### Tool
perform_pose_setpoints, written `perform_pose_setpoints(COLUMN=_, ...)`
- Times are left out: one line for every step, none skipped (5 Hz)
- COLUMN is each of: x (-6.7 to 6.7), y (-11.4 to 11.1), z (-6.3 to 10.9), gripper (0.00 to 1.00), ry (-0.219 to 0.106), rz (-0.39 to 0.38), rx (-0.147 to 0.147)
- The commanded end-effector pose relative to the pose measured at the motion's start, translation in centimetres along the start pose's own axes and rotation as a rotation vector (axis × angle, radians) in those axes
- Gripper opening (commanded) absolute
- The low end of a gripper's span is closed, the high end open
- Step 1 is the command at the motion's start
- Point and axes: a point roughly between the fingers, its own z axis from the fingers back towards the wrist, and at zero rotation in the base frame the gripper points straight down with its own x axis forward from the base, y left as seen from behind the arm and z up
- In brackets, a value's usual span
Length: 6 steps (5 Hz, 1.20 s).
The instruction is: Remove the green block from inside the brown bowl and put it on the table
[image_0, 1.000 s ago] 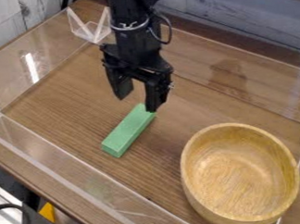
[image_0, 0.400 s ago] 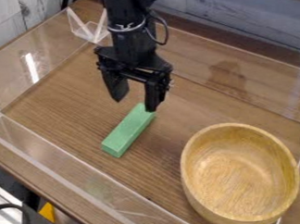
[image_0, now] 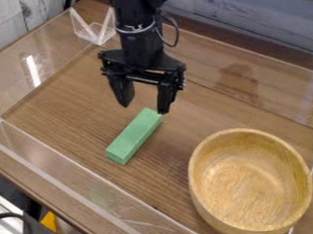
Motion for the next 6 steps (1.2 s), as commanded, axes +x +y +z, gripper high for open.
perform_pose_setpoints(x=1.6, y=-0.2, z=1.3, gripper=1.00, ry=-0.069, rz=0.009, rx=0.001)
perform_pose_setpoints(x=1.7, y=-0.4, z=1.6, gripper=1.00, ry=-0.079, rz=0.045, rx=0.005)
perform_pose_setpoints(x=1.8, y=-0.7, z=2.0, gripper=1.00, ry=-0.089, rz=0.075, rx=0.008)
perform_pose_setpoints(x=2.7, y=-0.4, z=3.2, gripper=1.00, ry=-0.100, rz=0.116, rx=0.014)
perform_pose_setpoints(x=5.2, y=0.8, z=5.2, gripper=1.00, ry=-0.139, rz=0.110, rx=0.012)
perform_pose_setpoints(x=7.0, y=1.9, z=5.2, gripper=1.00, ry=-0.165, rz=0.070, rx=0.006)
